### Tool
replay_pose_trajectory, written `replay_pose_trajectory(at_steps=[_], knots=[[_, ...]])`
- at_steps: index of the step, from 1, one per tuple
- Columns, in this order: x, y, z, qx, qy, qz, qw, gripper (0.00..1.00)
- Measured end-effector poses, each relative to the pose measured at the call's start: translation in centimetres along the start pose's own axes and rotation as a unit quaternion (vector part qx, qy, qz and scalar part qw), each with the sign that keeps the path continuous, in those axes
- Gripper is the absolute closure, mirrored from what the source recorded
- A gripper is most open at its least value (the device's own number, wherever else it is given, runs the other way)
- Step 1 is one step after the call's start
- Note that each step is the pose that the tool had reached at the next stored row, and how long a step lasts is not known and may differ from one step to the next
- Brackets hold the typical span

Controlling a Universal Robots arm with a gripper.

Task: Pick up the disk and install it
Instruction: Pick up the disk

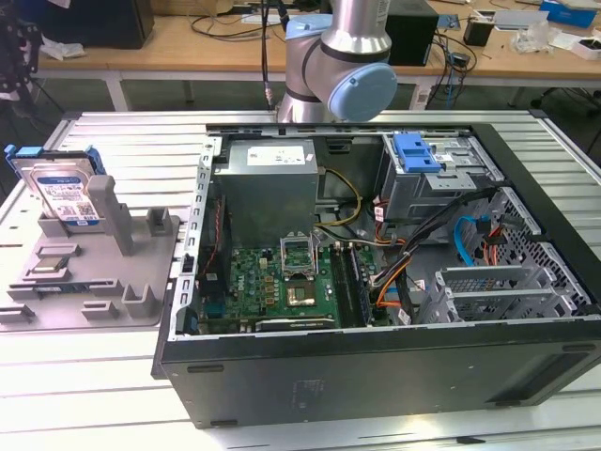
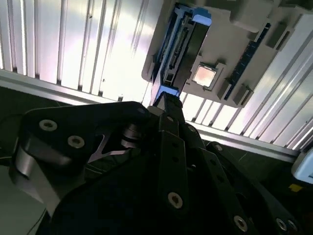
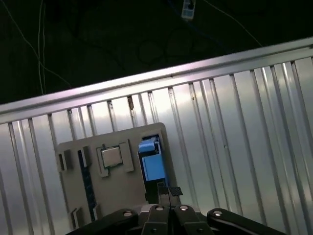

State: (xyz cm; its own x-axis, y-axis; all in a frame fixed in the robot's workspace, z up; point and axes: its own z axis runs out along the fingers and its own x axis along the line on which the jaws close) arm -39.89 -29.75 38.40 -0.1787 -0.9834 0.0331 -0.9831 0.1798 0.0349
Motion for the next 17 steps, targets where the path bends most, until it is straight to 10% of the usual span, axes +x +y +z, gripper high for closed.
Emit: replay_pose_trajectory(at_steps=[8,14,17], knots=[[0.0,0.0,0.01,0.0025,0.0027,-0.076,0.9971,0.89],[0.0,0.0,0.01,0.0043,0.0045,-0.129,0.9916,0.71],[0.0,0.01,0.01,0.0049,0.0053,-0.151,0.9885,0.46]])
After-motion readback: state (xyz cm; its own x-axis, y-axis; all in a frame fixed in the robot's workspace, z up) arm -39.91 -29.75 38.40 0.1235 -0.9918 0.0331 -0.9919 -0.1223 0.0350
